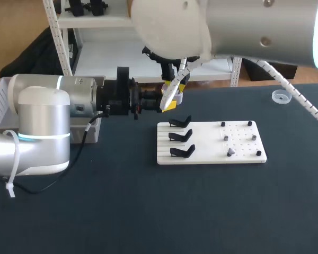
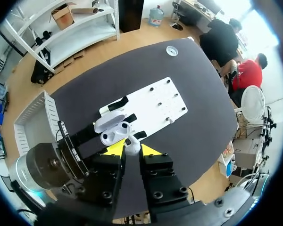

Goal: Pick up each earbud case from the left stands, insert the matching earbuds, close the lid, and place the case in the box.

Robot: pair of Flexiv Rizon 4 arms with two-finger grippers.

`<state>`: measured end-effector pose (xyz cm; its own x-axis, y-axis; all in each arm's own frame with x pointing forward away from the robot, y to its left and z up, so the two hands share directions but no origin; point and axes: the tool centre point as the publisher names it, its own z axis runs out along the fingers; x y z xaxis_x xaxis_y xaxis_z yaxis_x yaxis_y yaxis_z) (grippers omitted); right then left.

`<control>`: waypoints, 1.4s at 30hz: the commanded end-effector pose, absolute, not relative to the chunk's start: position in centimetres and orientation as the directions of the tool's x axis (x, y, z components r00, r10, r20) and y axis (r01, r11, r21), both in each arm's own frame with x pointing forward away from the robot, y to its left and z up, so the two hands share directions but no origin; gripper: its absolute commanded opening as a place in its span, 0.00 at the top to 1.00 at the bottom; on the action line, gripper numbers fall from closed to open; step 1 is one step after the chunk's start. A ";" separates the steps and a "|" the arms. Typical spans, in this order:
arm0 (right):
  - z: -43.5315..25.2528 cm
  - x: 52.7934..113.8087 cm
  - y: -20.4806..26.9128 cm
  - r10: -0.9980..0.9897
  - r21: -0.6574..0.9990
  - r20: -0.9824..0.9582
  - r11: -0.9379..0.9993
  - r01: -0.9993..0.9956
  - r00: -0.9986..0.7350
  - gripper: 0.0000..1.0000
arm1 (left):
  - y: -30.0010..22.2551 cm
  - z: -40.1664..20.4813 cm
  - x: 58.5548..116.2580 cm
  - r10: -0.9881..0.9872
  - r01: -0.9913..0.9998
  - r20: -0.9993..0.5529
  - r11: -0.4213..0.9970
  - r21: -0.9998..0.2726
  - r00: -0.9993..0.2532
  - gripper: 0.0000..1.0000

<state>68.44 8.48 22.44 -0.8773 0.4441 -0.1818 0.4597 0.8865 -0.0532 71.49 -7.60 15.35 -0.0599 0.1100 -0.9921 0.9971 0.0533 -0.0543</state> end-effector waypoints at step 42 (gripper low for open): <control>20.4 70.0 8.4 0.451 -0.108 -0.135 0.879 0.465 -0.882 1.00 | -7.6 15.3 71.5 0.107 0.997 -0.993 0.055 -0.053 -0.058 1.00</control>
<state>69.93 8.43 20.50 -0.8828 0.4493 -0.1370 0.4641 0.8794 -0.1062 71.47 -7.61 15.32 -0.0600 0.1101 -0.9921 0.9971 0.0531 -0.0544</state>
